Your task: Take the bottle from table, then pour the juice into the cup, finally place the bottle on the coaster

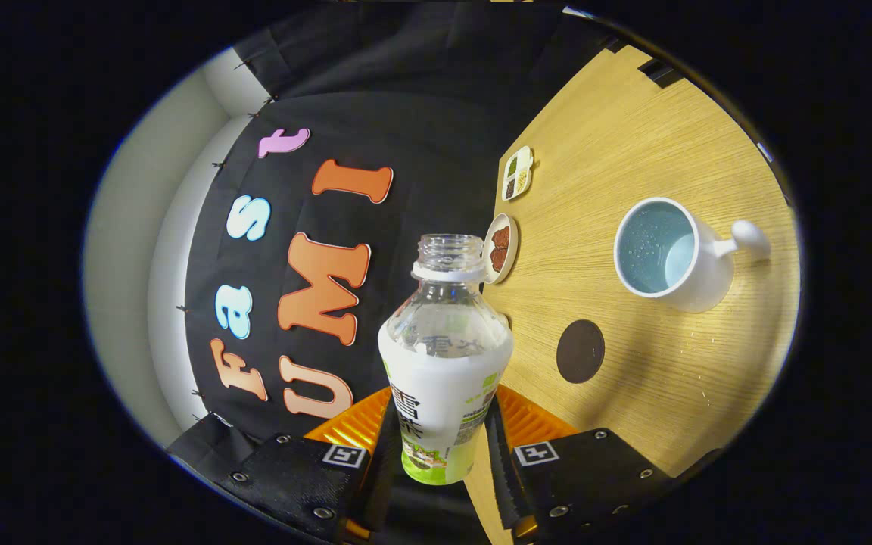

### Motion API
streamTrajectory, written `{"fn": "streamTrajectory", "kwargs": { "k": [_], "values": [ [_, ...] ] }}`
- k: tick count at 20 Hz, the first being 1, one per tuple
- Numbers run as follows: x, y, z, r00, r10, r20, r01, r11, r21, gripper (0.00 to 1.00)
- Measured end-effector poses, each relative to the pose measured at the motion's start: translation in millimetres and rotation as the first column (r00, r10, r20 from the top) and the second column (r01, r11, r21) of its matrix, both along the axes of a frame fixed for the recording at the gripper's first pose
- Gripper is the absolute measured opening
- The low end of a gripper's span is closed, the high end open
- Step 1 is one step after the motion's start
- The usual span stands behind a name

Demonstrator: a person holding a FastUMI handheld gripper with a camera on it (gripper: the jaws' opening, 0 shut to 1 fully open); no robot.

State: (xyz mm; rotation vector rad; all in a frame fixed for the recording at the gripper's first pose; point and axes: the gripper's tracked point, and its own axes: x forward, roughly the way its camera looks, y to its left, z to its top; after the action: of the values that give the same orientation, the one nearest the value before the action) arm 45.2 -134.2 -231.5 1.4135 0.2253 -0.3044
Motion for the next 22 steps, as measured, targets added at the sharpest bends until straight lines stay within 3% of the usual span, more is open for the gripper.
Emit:
{"fn": "streamTrajectory", "kwargs": {
  "k": [22],
  "values": [
    [2, -18, -15, 0.993, -0.107, -0.040, 0.114, 0.962, 0.248, 0.56]
  ]
}}
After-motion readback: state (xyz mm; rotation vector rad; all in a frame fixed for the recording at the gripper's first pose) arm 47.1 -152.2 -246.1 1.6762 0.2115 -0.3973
